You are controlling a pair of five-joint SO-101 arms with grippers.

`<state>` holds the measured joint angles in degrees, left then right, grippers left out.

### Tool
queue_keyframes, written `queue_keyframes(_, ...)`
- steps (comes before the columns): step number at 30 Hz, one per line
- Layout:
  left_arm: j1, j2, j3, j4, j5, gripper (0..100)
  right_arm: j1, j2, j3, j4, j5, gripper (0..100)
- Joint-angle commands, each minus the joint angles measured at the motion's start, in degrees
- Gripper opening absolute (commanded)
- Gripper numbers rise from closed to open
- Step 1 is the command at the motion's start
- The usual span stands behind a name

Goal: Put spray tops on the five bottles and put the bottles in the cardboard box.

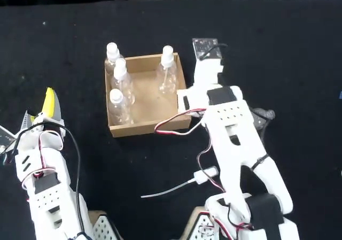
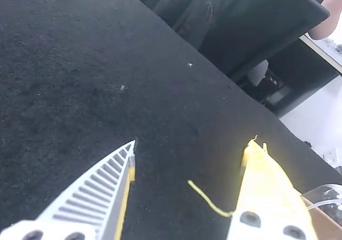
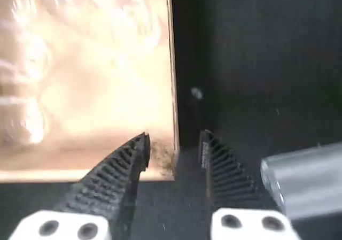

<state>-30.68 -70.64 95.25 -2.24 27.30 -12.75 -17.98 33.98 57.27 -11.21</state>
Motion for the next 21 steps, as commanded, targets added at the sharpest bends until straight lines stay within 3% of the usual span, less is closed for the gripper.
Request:
queue_keyframes(1, 0.7, -0.2, -1.2, -1.1, 0.3, 30, -0.6, 1.0, 0.2, -6.7, -0.8, 10.7)
queue_keyframes(21, 0.7, -0.2, -1.1, -1.1, -2.5, 30, -0.6, 12.9, 2.1, -10.5, -0.1, 10.0)
